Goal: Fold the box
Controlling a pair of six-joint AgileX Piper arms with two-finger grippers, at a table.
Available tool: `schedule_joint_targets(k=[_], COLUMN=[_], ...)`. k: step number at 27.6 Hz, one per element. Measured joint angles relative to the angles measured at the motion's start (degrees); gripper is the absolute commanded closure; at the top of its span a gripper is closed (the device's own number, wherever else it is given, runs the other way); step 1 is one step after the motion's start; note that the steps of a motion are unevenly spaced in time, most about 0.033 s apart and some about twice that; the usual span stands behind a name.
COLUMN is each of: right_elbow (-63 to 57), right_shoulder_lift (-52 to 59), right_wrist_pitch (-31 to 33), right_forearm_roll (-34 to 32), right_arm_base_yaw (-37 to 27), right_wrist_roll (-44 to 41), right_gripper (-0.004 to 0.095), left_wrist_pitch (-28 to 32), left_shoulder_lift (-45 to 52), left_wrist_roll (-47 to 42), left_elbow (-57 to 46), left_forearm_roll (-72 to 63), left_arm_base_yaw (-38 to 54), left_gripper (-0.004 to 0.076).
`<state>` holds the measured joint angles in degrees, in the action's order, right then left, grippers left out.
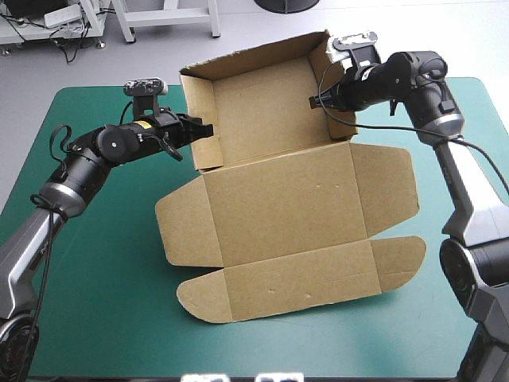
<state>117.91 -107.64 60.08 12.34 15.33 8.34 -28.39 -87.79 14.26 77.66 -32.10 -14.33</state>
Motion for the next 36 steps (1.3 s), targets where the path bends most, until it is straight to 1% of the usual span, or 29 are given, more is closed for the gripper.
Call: schedule_joint_targets(k=[5,7,10,13,17,25,28,31,36], right_elbow=[-0.2,-0.2,-0.2,-0.2,-0.3,-0.3,-0.3,-0.3,-0.3], right_shoulder_lift=[-3.5,-5.0,-6.9,-8.1,-9.1,-11.5,-12.1,-13.3,-14.8], right_wrist_pitch=[3.5,6.0,9.6,11.2,11.3,11.3,11.3,11.3,11.3], right_forearm_roll=[-5.0,-6.6,-7.4,-7.5,-7.2,-6.6,-5.7,-4.3,-3.1], right_arm_base_yaw=[2.0,2.6,2.9,2.9,3.1,3.3,3.3,3.4,3.6], right_wrist_roll=[-2.9,-4.2,-5.7,-7.0,-7.8,-9.5,-9.9,-10.1,-10.4], right_gripper=[0.0928,0.0928,0.0928,0.0928,0.0928,0.0928,0.0928,0.0928,0.0928], left_wrist_pitch=[-4.1,-6.2,-9.2,-11.8,-17.9,-32.4,-36.9,-40.0,-41.0], left_shoulder_lift=[-2.2,-3.8,-6.1,-8.3,-11.7,-20.2,-22.5,-24.4,-25.0], left_wrist_roll=[-0.1,-0.1,-0.1,-0.1,-1.1,-3.1,-4.1,-5.4,-5.7], left_elbow=[-0.2,-0.2,-0.2,0.1,3.7,18.8,23.0,25.6,25.9], left_forearm_roll=[1.3,2.0,2.8,3.7,7.1,12.8,15.5,18.5,19.9], left_arm_base_yaw=[0.0,0.0,0.0,0.0,0.0,0.1,0.1,-0.1,-0.1], left_gripper=[0.0733,0.0733,0.0733,0.0733,0.0733,0.0733,0.0733,0.0733,0.0733])
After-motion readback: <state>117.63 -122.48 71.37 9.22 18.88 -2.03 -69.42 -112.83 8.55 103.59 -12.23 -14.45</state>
